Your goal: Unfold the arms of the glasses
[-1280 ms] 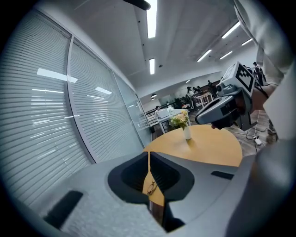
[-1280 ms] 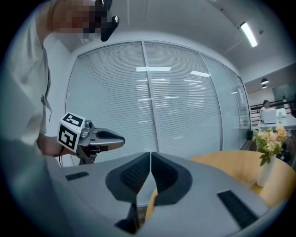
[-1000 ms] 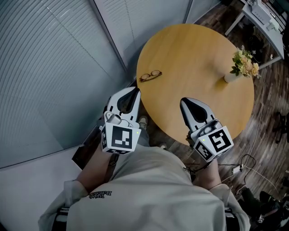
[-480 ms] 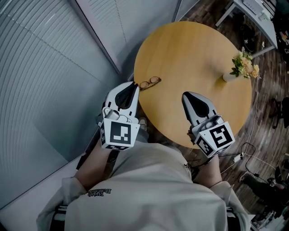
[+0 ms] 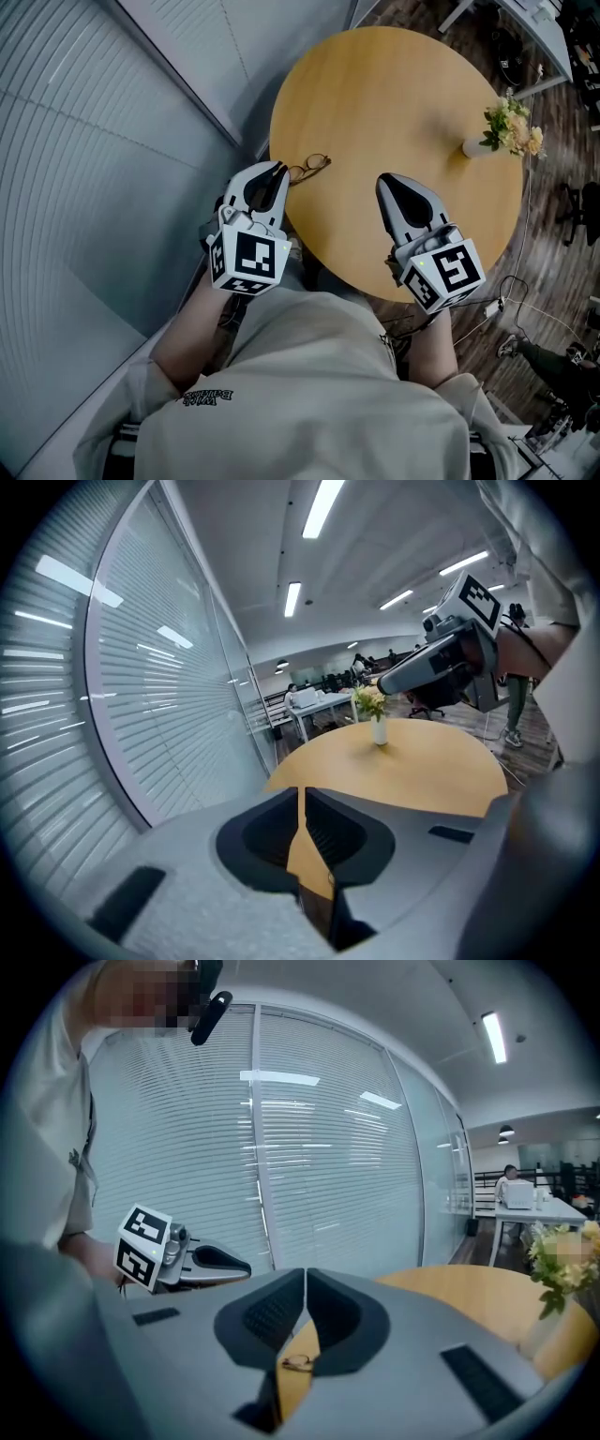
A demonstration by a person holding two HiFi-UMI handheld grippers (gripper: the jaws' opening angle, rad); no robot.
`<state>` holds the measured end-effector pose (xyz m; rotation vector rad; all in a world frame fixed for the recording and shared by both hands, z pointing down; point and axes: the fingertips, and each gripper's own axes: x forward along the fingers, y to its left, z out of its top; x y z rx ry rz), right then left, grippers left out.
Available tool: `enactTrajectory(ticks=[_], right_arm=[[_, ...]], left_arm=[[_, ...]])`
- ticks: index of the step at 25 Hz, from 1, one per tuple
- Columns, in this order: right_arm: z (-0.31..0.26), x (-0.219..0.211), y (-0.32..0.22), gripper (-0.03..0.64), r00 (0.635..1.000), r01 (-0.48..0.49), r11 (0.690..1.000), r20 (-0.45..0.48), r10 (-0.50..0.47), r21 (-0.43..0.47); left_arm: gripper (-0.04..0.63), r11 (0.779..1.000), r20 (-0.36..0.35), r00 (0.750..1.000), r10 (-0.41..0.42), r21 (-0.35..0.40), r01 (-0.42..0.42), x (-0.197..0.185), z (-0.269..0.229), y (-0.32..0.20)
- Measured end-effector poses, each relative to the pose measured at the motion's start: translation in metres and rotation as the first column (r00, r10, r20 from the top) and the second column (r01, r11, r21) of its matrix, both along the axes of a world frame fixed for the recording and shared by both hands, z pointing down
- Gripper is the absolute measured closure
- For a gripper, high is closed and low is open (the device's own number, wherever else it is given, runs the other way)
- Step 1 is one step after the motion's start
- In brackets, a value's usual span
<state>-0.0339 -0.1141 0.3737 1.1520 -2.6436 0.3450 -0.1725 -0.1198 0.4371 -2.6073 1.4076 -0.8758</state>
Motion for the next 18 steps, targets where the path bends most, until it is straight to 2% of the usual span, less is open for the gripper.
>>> enactTrajectory(ticks=[2, 7, 11, 15, 18], right_arm=[[0.005, 0.001, -0.004, 0.584, 1.0, 0.006, 1.0, 0.006, -0.006, -0.013], [0.018, 0.006, -0.011, 0.584, 0.997, 0.031, 0.999, 0.074, -0.028, -0.04], [0.032, 0.006, -0.02, 0.584, 0.998, 0.042, 0.998, 0.051, -0.04, -0.049], [0.044, 0.006, -0.03, 0.584, 0.998, 0.049, 0.997, 0.031, -0.047, -0.065], [0.058, 0.005, -0.036, 0.584, 0.998, 0.047, 0.995, -0.031, -0.05, -0.085]], left_arm=[[0.565, 1.0, 0.021, 1.0, -0.003, -0.01, 0.003, 0.004, 0.007, -0.005], [0.563, 1.0, 0.017, 1.0, -0.017, -0.022, 0.018, 0.019, 0.021, -0.014], [0.503, 0.998, 0.062, 0.998, -0.011, -0.065, 0.016, 0.023, 0.039, -0.02], [0.502, 0.994, 0.115, 0.993, -0.007, -0.111, 0.02, 0.02, 0.061, -0.032], [0.476, 0.988, 0.163, 0.987, 0.004, -0.15, 0.02, 0.016, 0.08, -0.039]])
